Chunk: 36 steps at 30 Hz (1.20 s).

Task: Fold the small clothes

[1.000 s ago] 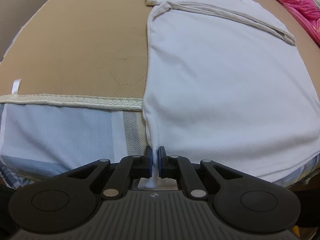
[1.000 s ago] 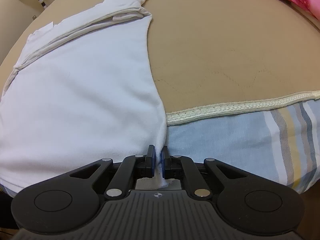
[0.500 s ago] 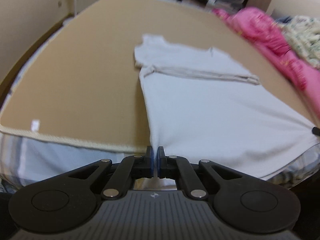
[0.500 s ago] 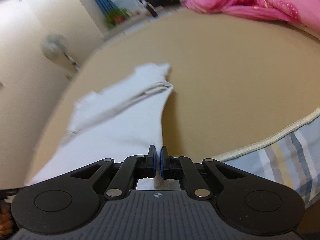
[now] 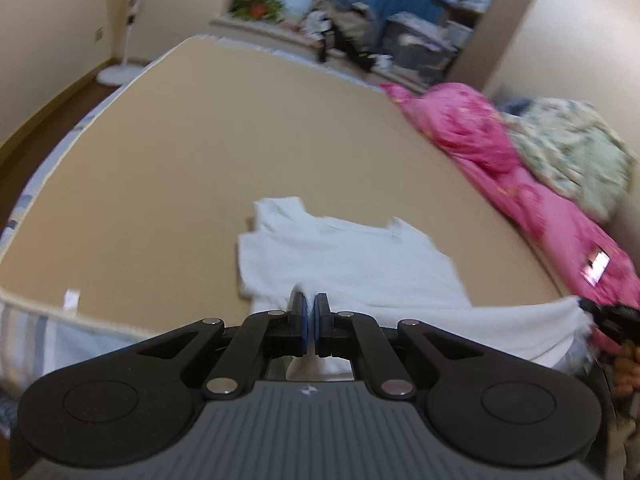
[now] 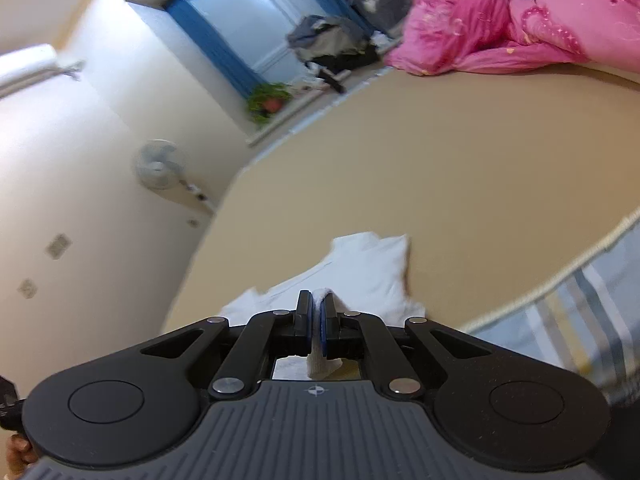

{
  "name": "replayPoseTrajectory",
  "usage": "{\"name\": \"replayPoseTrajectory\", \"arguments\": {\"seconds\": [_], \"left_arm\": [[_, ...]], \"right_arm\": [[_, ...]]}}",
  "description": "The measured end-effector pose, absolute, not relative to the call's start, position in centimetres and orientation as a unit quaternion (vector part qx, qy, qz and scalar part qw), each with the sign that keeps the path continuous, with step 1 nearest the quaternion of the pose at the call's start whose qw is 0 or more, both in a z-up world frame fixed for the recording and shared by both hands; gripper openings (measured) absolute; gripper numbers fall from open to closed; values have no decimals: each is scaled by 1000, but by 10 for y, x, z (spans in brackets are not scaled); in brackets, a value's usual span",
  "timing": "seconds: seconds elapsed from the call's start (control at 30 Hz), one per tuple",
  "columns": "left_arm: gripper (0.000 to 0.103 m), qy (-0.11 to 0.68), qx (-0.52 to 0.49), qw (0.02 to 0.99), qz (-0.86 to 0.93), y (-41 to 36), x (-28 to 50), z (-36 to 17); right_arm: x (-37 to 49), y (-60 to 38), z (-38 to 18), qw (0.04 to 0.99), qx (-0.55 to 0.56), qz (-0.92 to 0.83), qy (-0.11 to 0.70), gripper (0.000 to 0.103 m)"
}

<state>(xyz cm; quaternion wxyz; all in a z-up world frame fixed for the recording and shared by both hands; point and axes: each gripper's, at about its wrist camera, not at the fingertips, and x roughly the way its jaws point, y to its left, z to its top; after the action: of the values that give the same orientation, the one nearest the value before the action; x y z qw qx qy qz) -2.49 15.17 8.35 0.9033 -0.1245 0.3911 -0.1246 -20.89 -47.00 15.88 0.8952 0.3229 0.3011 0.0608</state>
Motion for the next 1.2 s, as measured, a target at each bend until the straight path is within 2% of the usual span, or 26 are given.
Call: {"name": "replayPoseTrajectory", "arguments": {"seconds": [0.17, 0.27, 0.3, 0.37, 0.43, 0.47, 0.53, 0.57, 0.63, 0.8, 0.97, 1.2], "left_arm": [[4, 453, -140, 876, -84, 149, 129, 13], [8, 478, -140, 866, -50, 151, 188, -22], [8, 472, -145, 869, -34, 158, 195, -29], [16, 454, -170, 874, -30, 176, 194, -38], [18, 472, -189, 861, -16, 188, 192, -43], [25, 474, -185, 861, -18, 190, 190, -44], [38, 486, -151, 860, -29, 184, 190, -46], [40, 496, -132, 858, -36, 180, 191, -49], [40, 511, -107, 851, -53, 173, 195, -55], [40, 521, -39, 849, -84, 145, 207, -74], [40, 490, -35, 866, -94, 128, 222, -69], [40, 469, -54, 878, -82, 108, 240, -72]], "right_arm": [[-69, -471, 108, 886, 293, 38, 357, 3], [9, -469, 63, 870, 286, 12, 401, 6], [26, -469, 49, 866, 279, -6, 415, 7], [31, -470, 31, 868, 272, -52, 412, 11], [29, -473, 16, 861, 275, -56, 424, 11], [32, -475, 13, 850, 278, -57, 444, 11], [31, -474, 17, 861, 269, -26, 431, 12], [31, -472, 17, 864, 256, -10, 434, 17], [34, -469, 12, 861, 223, 9, 458, 23], [42, -445, 1, 864, 129, 45, 485, 23], [68, -430, -1, 878, 107, 54, 464, 25], [93, -428, -9, 885, 138, 35, 444, 27]]}}
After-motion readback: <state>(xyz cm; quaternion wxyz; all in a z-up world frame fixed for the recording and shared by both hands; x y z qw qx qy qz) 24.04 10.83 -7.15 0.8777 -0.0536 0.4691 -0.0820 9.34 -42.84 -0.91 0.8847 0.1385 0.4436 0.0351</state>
